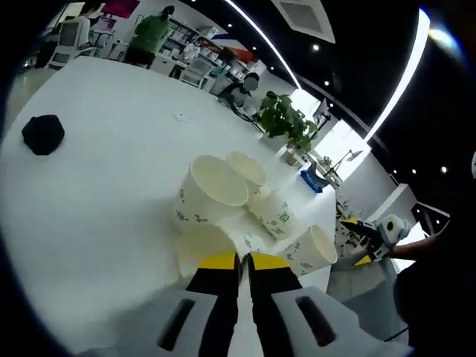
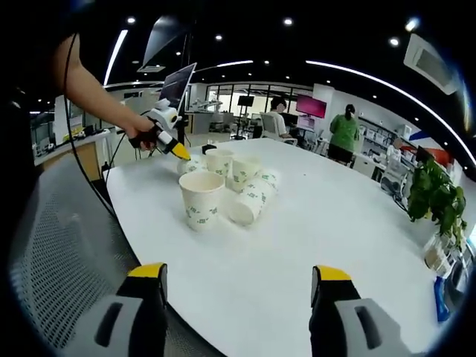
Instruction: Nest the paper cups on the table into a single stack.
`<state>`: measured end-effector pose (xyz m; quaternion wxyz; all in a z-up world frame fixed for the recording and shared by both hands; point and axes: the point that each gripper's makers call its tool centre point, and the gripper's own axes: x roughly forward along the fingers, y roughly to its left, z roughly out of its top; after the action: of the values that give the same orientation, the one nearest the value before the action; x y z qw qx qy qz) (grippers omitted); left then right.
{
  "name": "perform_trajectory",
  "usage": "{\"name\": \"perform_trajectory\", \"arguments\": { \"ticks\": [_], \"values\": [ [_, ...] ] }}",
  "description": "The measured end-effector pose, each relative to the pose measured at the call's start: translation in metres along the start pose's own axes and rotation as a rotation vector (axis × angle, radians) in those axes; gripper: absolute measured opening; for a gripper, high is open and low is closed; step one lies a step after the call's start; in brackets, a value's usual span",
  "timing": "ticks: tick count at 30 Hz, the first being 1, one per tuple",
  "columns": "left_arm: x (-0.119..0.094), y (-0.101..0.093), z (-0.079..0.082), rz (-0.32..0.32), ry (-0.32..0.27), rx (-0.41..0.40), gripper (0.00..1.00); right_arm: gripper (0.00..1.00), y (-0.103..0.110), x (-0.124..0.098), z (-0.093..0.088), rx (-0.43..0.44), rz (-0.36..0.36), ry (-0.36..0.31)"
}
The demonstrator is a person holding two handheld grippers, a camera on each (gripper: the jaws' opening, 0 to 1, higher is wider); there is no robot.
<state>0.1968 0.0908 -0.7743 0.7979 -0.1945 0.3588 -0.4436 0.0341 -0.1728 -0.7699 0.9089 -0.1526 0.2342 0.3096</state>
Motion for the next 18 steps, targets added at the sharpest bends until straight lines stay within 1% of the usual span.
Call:
{"name": "perform_trajectory", "arguments": {
  "ticks": [2,3,6,8,11,12,16,18],
  "values": [
    [-0.001,-0.004,0.0,-0.013,-0.006,0.0,0.0,0.78,0.0,0.0,0.0,-0.001,0.002,0.0],
    [-0.003,-0.008,0.0,-0.011,-0.007,0.014,0.0,0.78,0.0,0.0,0.0,-0.001,0.003,-0.001],
    [-0.005,-0.01,0.002,-0.002,-0.007,0.033,0.0,0.78,0.0,0.0,0.0,-0.003,0.004,-0.001],
    [-0.008,-0.011,0.003,0.011,-0.008,0.058,0.0,0.77,-0.001,0.0,0.0,-0.002,-0.002,-0.001],
    [-0.012,-0.021,0.006,0.013,-0.006,0.101,0.0,0.77,-0.002,-0.001,0.001,0.004,-0.004,-0.008],
    [-0.01,-0.039,0.001,0.014,-0.005,0.117,0.0,0.77,-0.002,-0.001,0.002,0.005,-0.003,-0.012],
    [-0.014,-0.064,0.004,0.005,-0.013,0.153,0.0,0.79,-0.001,-0.002,0.006,0.013,0.007,-0.037],
    [-0.017,-0.074,0.006,0.002,-0.02,0.185,0.0,0.79,0.0,-0.002,0.005,0.004,0.01,-0.032]
  ]
}}
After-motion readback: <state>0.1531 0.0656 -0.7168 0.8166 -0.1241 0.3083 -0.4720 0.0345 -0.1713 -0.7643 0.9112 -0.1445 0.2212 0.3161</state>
